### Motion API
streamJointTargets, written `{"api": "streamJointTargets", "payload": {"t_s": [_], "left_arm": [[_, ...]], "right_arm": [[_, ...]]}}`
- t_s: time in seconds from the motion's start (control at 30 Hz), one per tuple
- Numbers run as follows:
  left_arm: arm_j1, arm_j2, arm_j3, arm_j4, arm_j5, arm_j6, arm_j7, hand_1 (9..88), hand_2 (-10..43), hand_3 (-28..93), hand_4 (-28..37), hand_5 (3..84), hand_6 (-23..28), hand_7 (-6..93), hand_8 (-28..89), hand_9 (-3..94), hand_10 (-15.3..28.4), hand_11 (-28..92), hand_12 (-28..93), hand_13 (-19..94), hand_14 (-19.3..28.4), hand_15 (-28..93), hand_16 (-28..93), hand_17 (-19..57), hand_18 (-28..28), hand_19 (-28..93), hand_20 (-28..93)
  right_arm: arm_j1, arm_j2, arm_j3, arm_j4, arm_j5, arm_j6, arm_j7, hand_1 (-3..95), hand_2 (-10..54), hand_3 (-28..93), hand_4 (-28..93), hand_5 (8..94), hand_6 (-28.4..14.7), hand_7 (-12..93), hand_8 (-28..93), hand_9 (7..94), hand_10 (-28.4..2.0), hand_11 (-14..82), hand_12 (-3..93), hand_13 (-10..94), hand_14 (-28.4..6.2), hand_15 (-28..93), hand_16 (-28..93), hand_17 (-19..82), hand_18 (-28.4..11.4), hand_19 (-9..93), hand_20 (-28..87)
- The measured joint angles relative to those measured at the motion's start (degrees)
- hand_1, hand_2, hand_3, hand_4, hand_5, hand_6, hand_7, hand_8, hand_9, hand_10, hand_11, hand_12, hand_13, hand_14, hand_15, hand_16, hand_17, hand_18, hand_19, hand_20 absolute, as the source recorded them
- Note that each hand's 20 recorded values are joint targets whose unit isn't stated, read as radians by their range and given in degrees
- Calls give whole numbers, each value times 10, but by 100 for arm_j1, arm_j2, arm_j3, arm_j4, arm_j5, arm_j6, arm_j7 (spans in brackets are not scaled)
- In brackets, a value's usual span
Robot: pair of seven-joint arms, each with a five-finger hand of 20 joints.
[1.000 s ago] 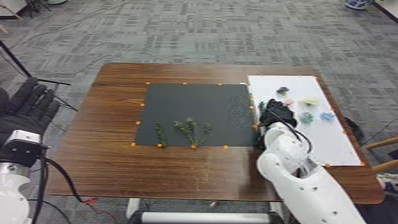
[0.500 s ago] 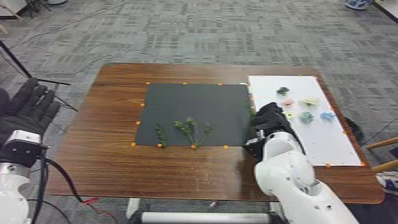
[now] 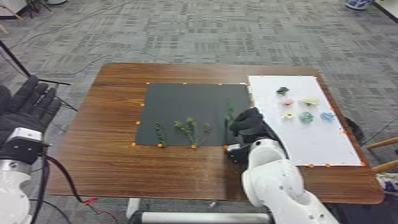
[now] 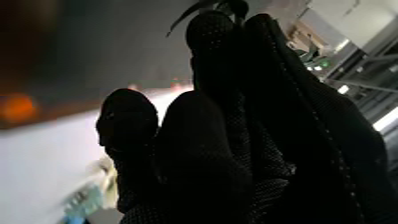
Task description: Arrange flowers
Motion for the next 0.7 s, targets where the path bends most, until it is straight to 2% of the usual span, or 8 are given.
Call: {"api": "streamJointTargets", "payload": {"t_s": [0.17,0.3,0.37,0.4,0.43,0.53,0.7], "left_arm": [[-103,33,83,28,10,1,-21,235,169,669,-283,348,66,50,-67,297,111,73,99,189,96,131,-41,-29,54,130,83],[-179,65,138,64,10,2,-29,235,169,670,-283,348,65,50,-67,297,110,74,100,189,95,131,-40,-29,54,130,83],[-220,90,166,82,10,2,-29,234,170,670,-283,347,65,51,-67,297,111,73,99,189,96,131,-40,-29,54,130,83],[-233,100,169,85,10,2,-29,234,169,670,-283,347,65,51,-67,297,110,73,99,188,96,131,-40,-29,54,130,83],[-240,108,168,85,10,2,-29,234,169,670,-283,347,65,51,-67,297,111,72,99,189,97,131,-40,-29,54,130,83],[-236,115,150,81,9,1,-25,235,169,670,-283,347,66,51,-66,296,110,72,99,188,98,133,-39,-29,55,130,83],[-158,115,57,60,2,2,-8,234,168,671,-283,347,67,51,-66,294,110,70,100,188,99,132,-39,-31,57,133,83]], "right_arm": [[108,-278,-201,439,-512,-82,171,595,-95,709,-260,618,-60,416,109,896,-84,217,492,917,-21,657,385,557,-238,932,342],[156,-388,-276,532,-808,-172,228,569,-95,691,-252,599,-77,377,101,861,-105,226,478,907,-30,656,386,544,-245,932,349],[159,-399,-283,532,-826,-177,228,558,-95,683,-252,594,-87,339,36,836,-112,249,468,900,-33,660,385,539,-248,932,352],[159,-399,-287,532,-838,-177,228,552,-95,683,-252,595,-93,328,-53,823,-115,256,464,897,-34,662,385,537,-250,932,353],[156,-397,-291,532,-846,-177,228,541,-95,683,-250,591,-99,305,-92,809,-121,265,458,893,-36,665,384,532,-253,932,356],[129,-388,-291,505,-863,-188,223,497,-95,710,-252,576,-109,255,-90,764,-148,328,405,880,-41,673,381,525,-258,932,359],[7,-325,-254,370,-917,-237,220,460,-95,726,-248,557,-123,184,-75,730,-176,379,343,870,-47,677,380,517,-263,932,357]]}}
